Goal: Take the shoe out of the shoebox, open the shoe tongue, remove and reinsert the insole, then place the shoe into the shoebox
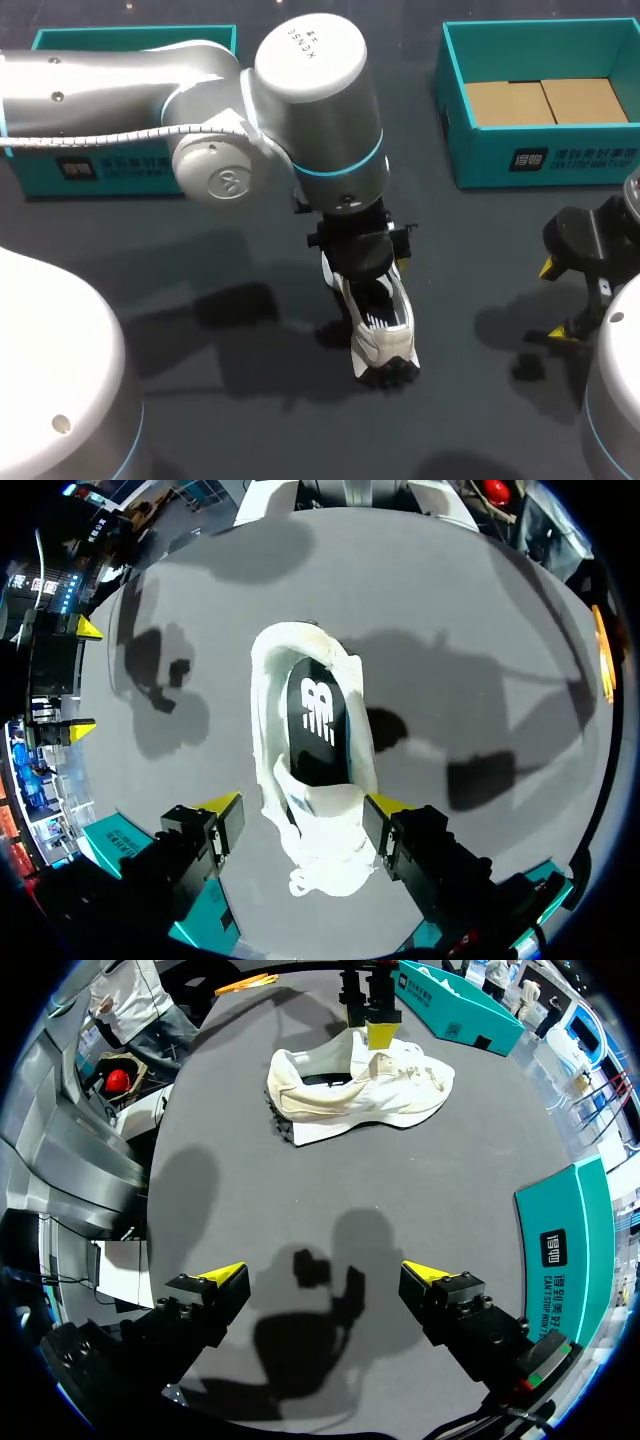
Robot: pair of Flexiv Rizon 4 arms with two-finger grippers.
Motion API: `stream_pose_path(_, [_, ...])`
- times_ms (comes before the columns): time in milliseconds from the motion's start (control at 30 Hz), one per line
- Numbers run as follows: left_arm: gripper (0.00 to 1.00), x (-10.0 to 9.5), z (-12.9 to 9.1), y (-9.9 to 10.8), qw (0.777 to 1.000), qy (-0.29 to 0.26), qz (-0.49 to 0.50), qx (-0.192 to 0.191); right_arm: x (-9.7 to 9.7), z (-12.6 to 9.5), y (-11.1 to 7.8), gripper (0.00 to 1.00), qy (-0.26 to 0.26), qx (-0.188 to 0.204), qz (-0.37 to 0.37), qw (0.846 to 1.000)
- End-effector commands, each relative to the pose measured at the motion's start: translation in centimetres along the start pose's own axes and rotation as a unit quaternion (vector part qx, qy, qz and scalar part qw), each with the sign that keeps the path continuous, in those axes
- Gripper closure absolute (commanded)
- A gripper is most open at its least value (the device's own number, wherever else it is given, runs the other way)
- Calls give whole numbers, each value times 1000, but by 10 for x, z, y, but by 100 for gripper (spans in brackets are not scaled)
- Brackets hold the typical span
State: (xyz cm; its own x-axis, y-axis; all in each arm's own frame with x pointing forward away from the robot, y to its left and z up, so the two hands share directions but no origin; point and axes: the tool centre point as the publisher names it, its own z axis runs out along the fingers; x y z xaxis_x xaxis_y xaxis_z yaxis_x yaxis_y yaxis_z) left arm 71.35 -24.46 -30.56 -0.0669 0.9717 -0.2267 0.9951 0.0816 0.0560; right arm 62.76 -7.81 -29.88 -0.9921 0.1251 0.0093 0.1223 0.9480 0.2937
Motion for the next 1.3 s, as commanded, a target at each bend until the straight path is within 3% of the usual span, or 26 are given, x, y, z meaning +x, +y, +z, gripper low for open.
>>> stream_pose_path(33, [22, 13, -13, 10, 1000, -7, 3, 9, 3, -1, -1, 0, -2, 0, 0, 1000])
stream_pose_path(233, [29, 15, -18, 31, 1000, -6, -13, 2, 3, -1, -1, 0, -2, 0, 0, 1000])
stream_pose_path(400, [49, 14, -20, 46, 1000, -1, -21, -2, 3, -1, -1, 0, -2, 0, 0, 1000])
stream_pose_path(633, [63, 13, -20, 55, 999, 1, -30, 13, 3, -1, -1, 0, -2, 0, 0, 1000])
stream_pose_path(900, [70, 6, -4, 35, 999, 3, -33, 39, 3, -1, -1, 0, -2, 0, 0, 1000])
stream_pose_path(1300, [80, 10, 42, -7, 995, 17, -40, 92, 3, -1, -1, 0, -2, 0, 0, 1000])
